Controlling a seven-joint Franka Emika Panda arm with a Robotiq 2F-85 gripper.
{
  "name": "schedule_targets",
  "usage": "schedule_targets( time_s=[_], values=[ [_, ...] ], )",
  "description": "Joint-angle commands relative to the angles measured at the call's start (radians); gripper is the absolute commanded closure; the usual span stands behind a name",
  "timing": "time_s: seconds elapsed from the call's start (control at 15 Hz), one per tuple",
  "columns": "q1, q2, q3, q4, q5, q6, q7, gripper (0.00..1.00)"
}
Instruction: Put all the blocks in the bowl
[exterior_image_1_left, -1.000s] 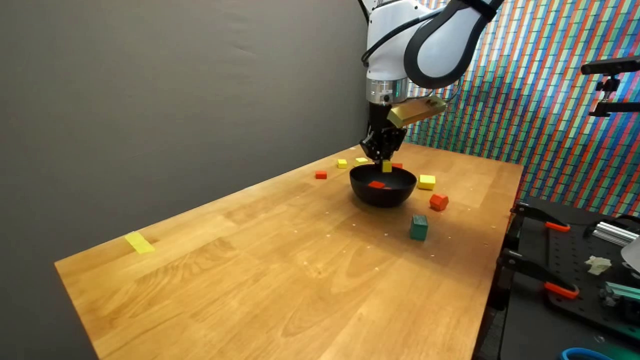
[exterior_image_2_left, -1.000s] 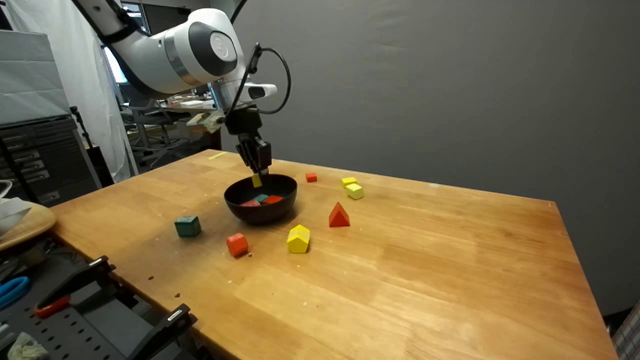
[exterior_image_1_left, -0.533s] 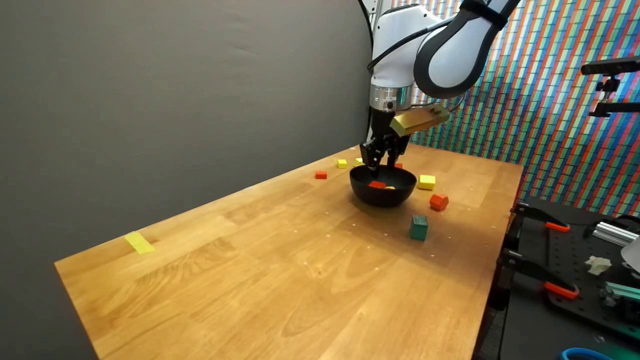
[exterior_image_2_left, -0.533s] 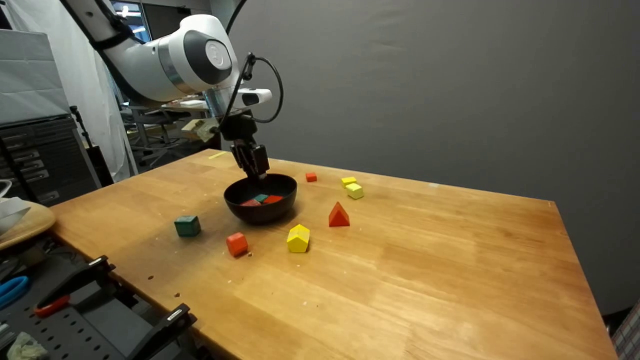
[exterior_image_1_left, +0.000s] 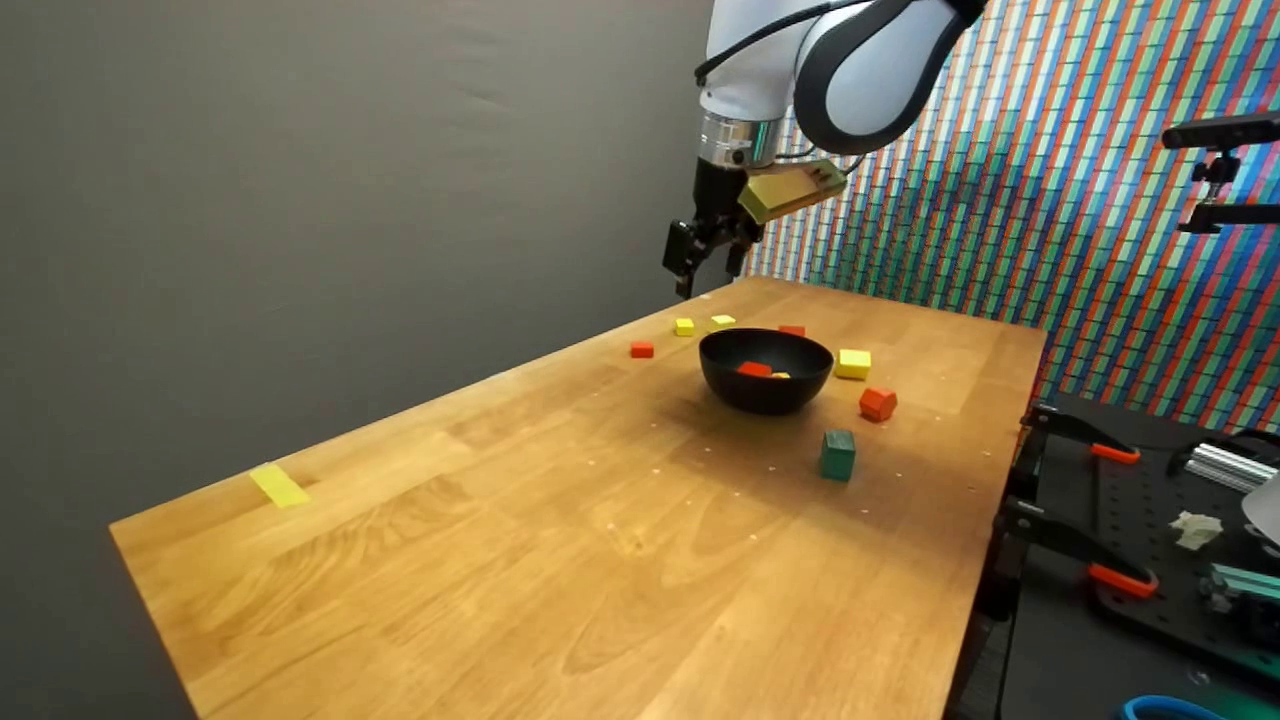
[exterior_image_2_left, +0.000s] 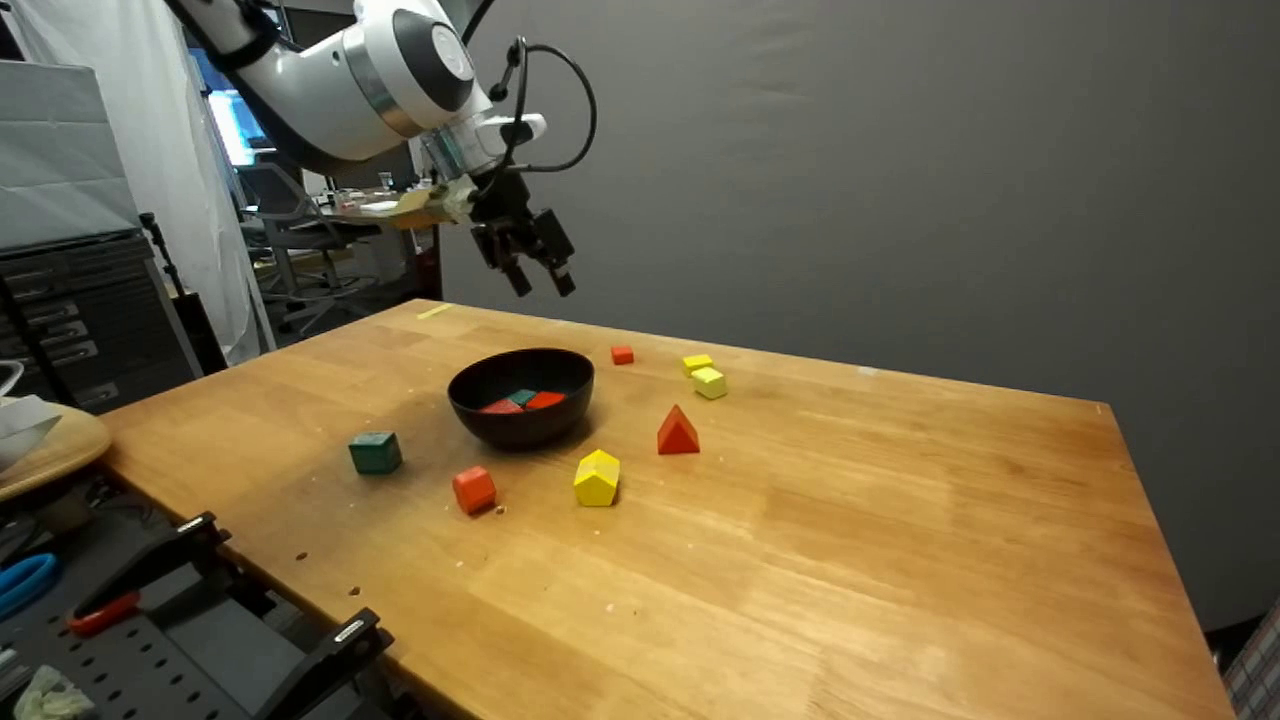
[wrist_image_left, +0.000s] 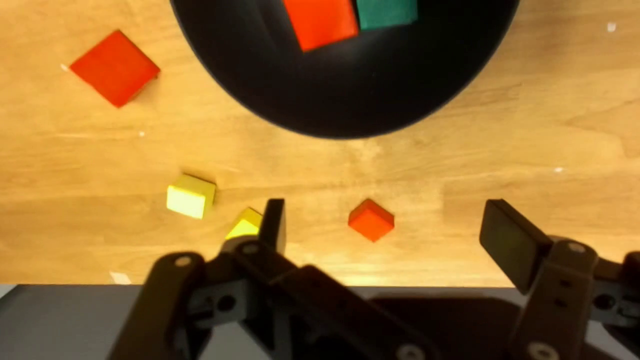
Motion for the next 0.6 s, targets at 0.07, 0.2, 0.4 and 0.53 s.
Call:
schedule_targets(
  time_s=[0.07,0.2,0.4,0.53],
  values=[
    [-0.103,0.195,0.068,0.217,0.183,0.039,-0.206,0.0],
    [-0.128,0.289,0.088,0.321,0.276,0.031,-0.282,0.0],
    [-0.146,0.421,0.103,0.484,0.368,-0.021,-0.357,0.0],
    [-0.148,0.49,0.1,0.574,0.401,-0.059,-0.379,0.0]
  ],
)
